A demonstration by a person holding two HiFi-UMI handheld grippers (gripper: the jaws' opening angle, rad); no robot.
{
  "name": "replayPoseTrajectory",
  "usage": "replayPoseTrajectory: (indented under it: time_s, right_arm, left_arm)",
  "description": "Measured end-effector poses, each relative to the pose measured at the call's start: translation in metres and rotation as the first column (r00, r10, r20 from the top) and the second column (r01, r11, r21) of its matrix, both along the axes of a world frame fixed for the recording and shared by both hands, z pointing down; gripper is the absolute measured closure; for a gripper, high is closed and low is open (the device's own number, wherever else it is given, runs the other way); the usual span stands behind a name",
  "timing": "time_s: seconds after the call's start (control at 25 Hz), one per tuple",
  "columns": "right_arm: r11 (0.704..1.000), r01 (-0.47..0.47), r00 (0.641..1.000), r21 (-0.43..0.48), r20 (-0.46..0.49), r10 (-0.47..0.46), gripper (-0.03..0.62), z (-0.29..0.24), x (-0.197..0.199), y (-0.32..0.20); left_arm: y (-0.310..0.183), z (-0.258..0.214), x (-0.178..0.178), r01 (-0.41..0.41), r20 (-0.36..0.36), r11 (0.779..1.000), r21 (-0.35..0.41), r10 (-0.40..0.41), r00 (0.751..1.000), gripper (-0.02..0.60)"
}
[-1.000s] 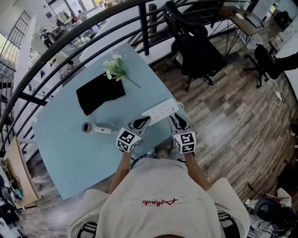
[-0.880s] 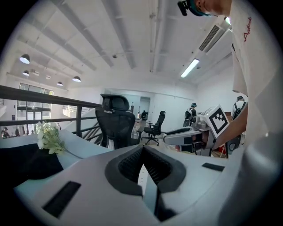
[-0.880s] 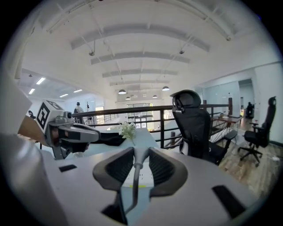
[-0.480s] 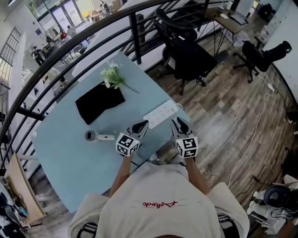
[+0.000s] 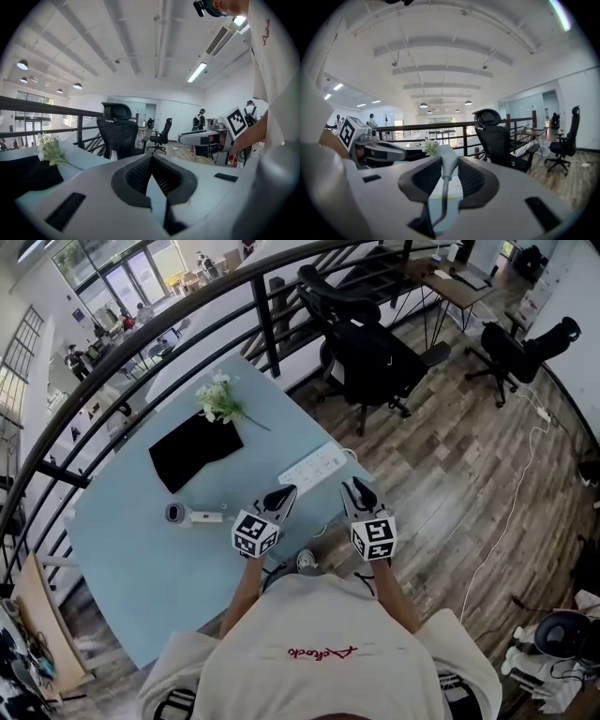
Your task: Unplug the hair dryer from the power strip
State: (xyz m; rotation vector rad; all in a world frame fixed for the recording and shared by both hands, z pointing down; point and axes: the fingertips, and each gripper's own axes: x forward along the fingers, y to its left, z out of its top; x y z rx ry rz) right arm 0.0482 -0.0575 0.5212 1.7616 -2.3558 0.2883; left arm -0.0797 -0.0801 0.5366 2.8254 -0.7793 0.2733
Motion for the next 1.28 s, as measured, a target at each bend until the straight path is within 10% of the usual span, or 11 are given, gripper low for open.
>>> replayPoseTrajectory:
  time_s: [1.28]
  right_arm:
    - [0.985,0.163,0.985,0.053,0.049,-0.166,0.473,-0.02,0.094,0.248]
  left_arm:
    - [0.258,-0.038,0.12,0.119,0.011,0.99,0.081,-0.12,0.993,0.575]
